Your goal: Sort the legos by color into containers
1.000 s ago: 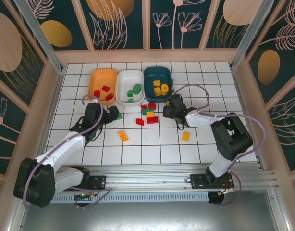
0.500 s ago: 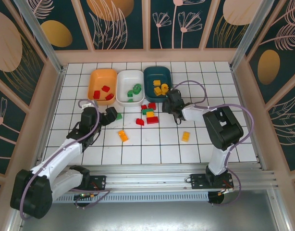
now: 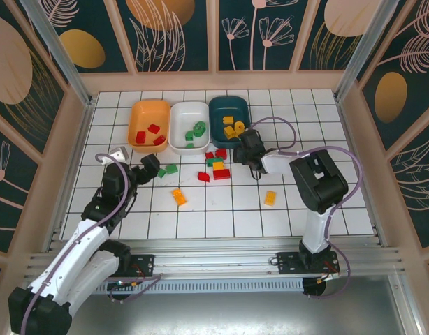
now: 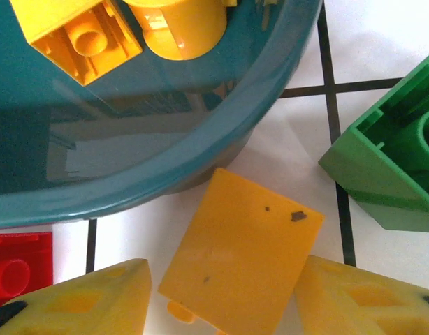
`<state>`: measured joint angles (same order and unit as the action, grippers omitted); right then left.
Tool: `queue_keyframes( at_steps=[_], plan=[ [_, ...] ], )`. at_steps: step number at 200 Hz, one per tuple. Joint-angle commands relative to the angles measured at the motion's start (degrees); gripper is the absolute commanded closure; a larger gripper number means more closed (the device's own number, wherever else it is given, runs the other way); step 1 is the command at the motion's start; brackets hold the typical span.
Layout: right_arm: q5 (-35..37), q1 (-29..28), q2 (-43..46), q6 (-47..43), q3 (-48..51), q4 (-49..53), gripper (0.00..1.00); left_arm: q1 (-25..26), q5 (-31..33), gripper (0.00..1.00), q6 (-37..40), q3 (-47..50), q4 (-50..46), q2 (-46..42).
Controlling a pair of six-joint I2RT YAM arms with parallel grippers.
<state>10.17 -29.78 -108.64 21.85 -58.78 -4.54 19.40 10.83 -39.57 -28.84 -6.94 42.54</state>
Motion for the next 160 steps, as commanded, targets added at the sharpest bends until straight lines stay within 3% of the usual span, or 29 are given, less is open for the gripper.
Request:
queue_keyframes(
  at_steps=[1, 67, 160],
  plan=[
    [0.3, -0.3, -0.9, 0.7, -1.4, -1.7, 0.49, -0.3, 1.1, 0.02, -0.5, -2.3, -1.8, 0.4],
    [3.0, -0.4, 0.1, 1.8, 0.0, -2.7, 0.68, -0.3, 0.7, 0.01, 0.0, -3.1, -0.3, 2.1],
    [6.8, -1.2, 15.0, 2.3, 9.2, -0.7, 0.73, -0.3, -3.2, 0.02, -1.3, -0.4, 4.2, 5.6]
  ],
)
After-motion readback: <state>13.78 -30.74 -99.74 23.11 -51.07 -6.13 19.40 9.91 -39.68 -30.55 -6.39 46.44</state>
